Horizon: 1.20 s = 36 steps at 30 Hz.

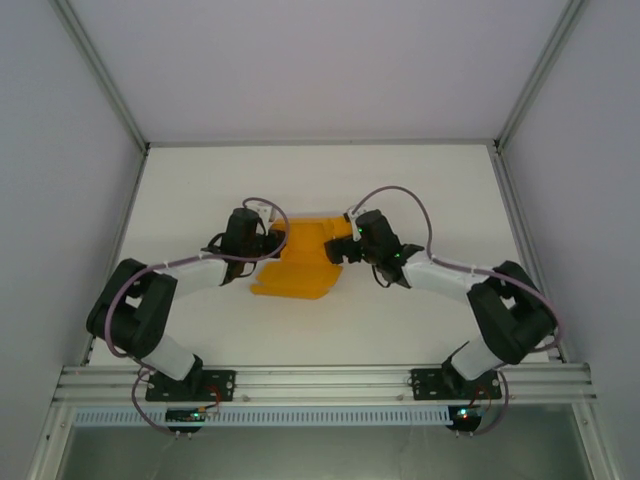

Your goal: Assemble paper box

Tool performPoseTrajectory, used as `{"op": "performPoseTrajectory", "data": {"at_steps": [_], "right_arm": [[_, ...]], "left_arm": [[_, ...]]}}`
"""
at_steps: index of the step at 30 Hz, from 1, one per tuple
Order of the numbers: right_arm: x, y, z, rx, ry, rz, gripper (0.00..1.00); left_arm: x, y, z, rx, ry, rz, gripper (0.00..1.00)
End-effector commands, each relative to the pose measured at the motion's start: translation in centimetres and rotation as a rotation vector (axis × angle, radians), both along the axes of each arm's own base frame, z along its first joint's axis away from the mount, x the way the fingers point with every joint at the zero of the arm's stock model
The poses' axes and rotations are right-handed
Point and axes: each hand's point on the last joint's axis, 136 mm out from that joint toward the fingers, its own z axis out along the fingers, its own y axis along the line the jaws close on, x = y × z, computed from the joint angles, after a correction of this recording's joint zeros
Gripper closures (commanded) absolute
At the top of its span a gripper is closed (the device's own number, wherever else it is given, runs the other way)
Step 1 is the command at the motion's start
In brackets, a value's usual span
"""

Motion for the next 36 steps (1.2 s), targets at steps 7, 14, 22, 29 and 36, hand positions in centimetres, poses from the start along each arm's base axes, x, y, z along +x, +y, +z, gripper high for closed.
{"op": "performPoseTrajectory", "data": {"at_steps": [7,14,22,29,36], "right_arm": [[3.2,-1.7,0.6,-0.323,-0.158,-0.235,0.01],[1.9,-1.4,1.5,-0.285,-0.135,-0.188,0.01],[-3.8,-1.2,6.4,-0.025,-0.102,0.094,0.01],[-6.7,-6.2,9.9,0.168,-0.136,0.087,0.01],[-6.6,-9.5,9.4,0.277,-0.033,0.064,0.06]], "left_arm": [[0.9,-1.0,1.9,-0.053,-0.017,-0.009,1.0],[0.9,-0.4,1.5,-0.021,-0.015,0.013,1.0],[1.0,0.3,1.4,0.001,-0.024,0.026,1.0],[0.9,-0.1,1.9,-0.007,-0.039,-0.002,1.0],[0.7,-0.4,2.4,-0.017,-0.053,-0.025,1.0]]}}
